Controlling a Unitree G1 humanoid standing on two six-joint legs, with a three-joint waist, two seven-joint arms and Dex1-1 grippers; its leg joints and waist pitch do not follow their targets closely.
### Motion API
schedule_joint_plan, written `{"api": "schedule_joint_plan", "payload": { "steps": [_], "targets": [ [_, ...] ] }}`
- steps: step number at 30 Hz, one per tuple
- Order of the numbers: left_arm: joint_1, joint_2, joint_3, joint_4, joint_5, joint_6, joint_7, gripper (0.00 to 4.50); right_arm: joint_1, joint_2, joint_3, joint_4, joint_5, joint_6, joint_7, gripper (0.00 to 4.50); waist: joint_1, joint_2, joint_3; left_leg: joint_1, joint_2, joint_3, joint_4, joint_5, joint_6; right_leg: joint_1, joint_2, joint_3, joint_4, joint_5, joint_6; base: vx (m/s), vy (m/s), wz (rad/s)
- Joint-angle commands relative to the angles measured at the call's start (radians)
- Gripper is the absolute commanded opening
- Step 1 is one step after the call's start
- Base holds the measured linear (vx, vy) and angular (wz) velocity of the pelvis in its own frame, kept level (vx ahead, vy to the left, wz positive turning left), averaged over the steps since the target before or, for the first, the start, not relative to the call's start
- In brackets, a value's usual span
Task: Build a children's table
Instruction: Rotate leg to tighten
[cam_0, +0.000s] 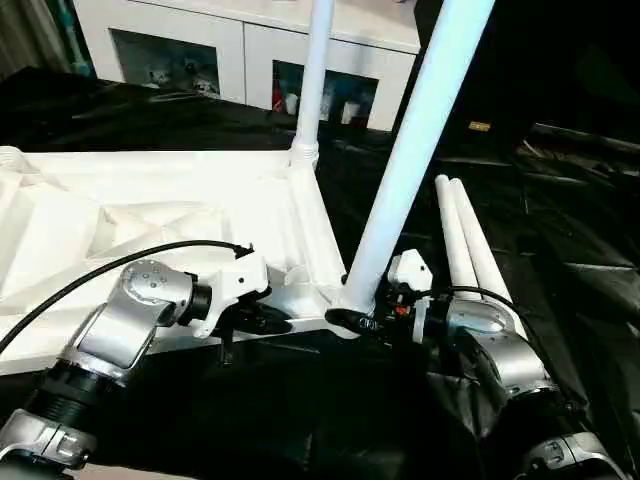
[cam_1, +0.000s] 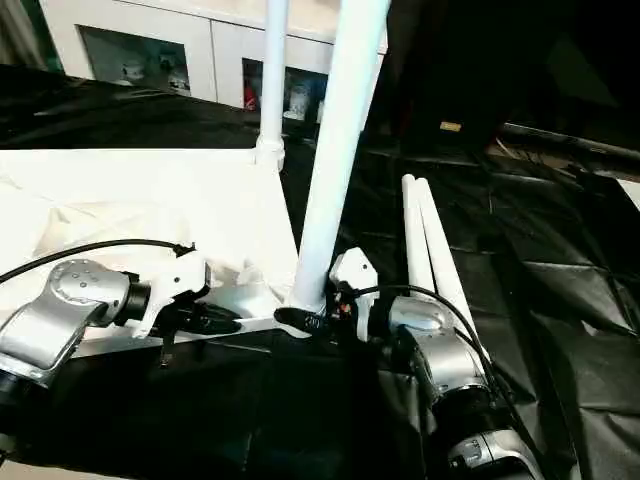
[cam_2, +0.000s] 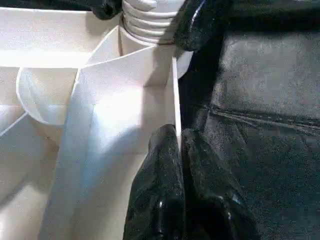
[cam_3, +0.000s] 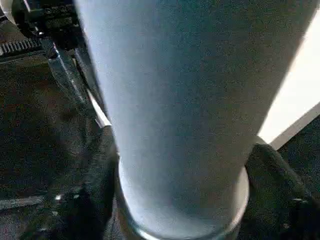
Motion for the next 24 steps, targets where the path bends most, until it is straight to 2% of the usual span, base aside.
{"api": "schedule_joint_plan", "payload": {
  "steps": [1, 9, 10, 12, 13, 14, 15, 16, 17, 18, 19, 20, 21, 24],
  "targets": [
    [0.026, -0.010, -0.024, 0.003, -0.026, -0.001, -0.036, 0.00, 0.004, -0.009, -0.004, -0.019, 0.013, 0.015, 0.006, 2.85, 0.003, 0.010, -0.055, 0.005, 0.039, -0.005, -0.054, -0.071, 0.077, 0.054, -0.080, 0.049, -0.063, 0.013, -0.229, 0.000, 0.000, 0.00],
    [0.024, -0.027, -0.028, 0.019, -0.017, 0.003, 0.003, 0.00, 0.009, 0.020, -0.039, 0.003, 0.022, 0.043, -0.055, 2.73, 0.003, 0.010, -0.054, 0.005, 0.039, -0.006, -0.054, -0.075, 0.071, 0.054, -0.080, 0.048, -0.062, 0.011, -0.232, 0.000, 0.000, 0.00],
    [0.002, -0.077, -0.024, 0.072, 0.027, 0.018, 0.113, 0.00, -0.004, 0.067, -0.075, 0.080, -0.004, 0.055, -0.216, 2.72, 0.000, 0.007, -0.051, 0.006, 0.040, -0.005, -0.057, -0.092, 0.061, 0.052, -0.079, 0.049, -0.066, -0.023, -0.227, 0.000, 0.000, 0.00],
    [-0.008, -0.098, -0.023, 0.092, 0.042, 0.027, 0.153, 0.00, -0.011, 0.085, -0.086, 0.110, -0.017, 0.053, -0.281, 2.72, 0.000, 0.012, -0.043, 0.014, 0.041, -0.006, -0.064, -0.151, 0.037, 0.043, -0.082, 0.048, -0.080, -0.134, -0.215, 0.000, 0.000, 0.00],
    [-0.032, -0.150, -0.020, 0.131, 0.068, 0.055, 0.242, 0.00, -0.032, 0.129, -0.117, 0.179, -0.047, 0.032, -0.452, 2.72, -0.005, 0.013, -0.041, 0.018, 0.043, -0.010, -0.069, -0.223, -0.013, 0.039, -0.090, 0.050, -0.092, -0.300, -0.184, 0.000, 0.000, 0.00],
    [-0.032, -0.150, -0.020, 0.131, 0.068, 0.055, 0.242, 0.00, -0.032, 0.129, -0.117, 0.179, -0.047, 0.032, -0.452, 2.72, -0.005, 0.013, -0.039, 0.020, 0.043, -0.013, -0.070, -0.244, -0.022, 0.039, -0.092, 0.050, -0.097, -0.341, -0.171, 0.000, 0.000, 0.00],
    [-0.057, -0.198, -0.025, 0.162, 0.091, 0.075, 0.313, 0.00, -0.063, 0.170, -0.156, 0.244, -0.052, 0.029, -0.608, 2.72, -0.006, 0.011, -0.038, 0.019, 0.043, -0.017, -0.073, -0.263, -0.029, 0.041, -0.093, 0.052, -0.100, -0.384, -0.149, 0.000, 0.000, 0.00],
    [-0.068, -0.217, -0.026, 0.175, 0.100, 0.085, 0.341, 0.00, -0.076, 0.186, -0.173, 0.269, -0.049, 0.029, -0.665, 2.72, -0.007, 0.012, -0.039, 0.024, 0.041, -0.017, -0.074, -0.281, -0.035, 0.034, -0.092, 0.053, -0.103, -0.401, -0.135, 0.000, 0.000, 0.00],
    [-0.068, -0.217, -0.026, 0.175, 0.100, 0.085, 0.341, 0.00, -0.076, 0.186, -0.173, 0.269, -0.049, 0.029, -0.665, 2.72, -0.006, 0.012, -0.040, 0.027, 0.040, -0.017, -0.072, -0.290, -0.033, 0.033, -0.091, 0.053, -0.104, -0.409, -0.131, 0.000, 0.000, 0.00],
    [-0.079, -0.237, -0.028, 0.188, 0.108, 0.090, 0.367, 0.00, -0.091, 0.202, -0.190, 0.294, -0.044, 0.031, -0.718, 2.72, -0.004, 0.012, -0.042, 0.026, 0.040, -0.018, -0.072, -0.286, -0.031, 0.035, -0.092, 0.053, -0.104, -0.403, -0.125, 0.000, 0.000, 0.00],
    [-0.104, -0.281, -0.025, 0.219, 0.116, 0.102, 0.424, 0.00, -0.123, 0.231, -0.222, 0.341, -0.030, 0.033, -0.808, 2.72, -0.006, 0.013, -0.040, 0.023, 0.040, -0.017, -0.074, -0.290, -0.027, 0.032, -0.089, 0.054, -0.104, -0.393, -0.115, 0.000, 0.000, 0.00],
    [-0.104, -0.281, -0.025, 0.219, 0.116, 0.102, 0.424, 0.00, -0.123, 0.231, -0.222, 0.341, -0.030, 0.033, -0.808, 2.72, -0.006, 0.013, -0.041, 0.027, 0.039, -0.016, -0.073, -0.296, -0.027, 0.028, -0.088, 0.054, -0.105, -0.395, -0.113, 0.000, 0.000, 0.00],
    [-0.130, -0.324, -0.030, 0.253, 0.131, 0.112, 0.463, 0.00, -0.165, 0.254, -0.235, 0.395, -0.040, 0.007, -0.882, 2.72, -0.004, 0.012, -0.043, 0.028, 0.038, -0.014, -0.070, -0.297, -0.025, 0.027, -0.088, 0.055, -0.104, -0.382, -0.113, 0.000, 0.000, 0.00],
    [-0.150, -0.351, -0.036, 0.276, 0.144, 0.112, 0.476, 0.00, -0.196, 0.265, -0.222, 0.424, -0.064, -0.027, -0.896, 2.72, 0.000, 0.012, -0.045, 0.026, 0.038, -0.013, -0.069, -0.278, -0.022, 0.028, -0.088, 0.055, -0.102, -0.345, -0.116, 0.000, 0.000, 0.00]
  ]
}}
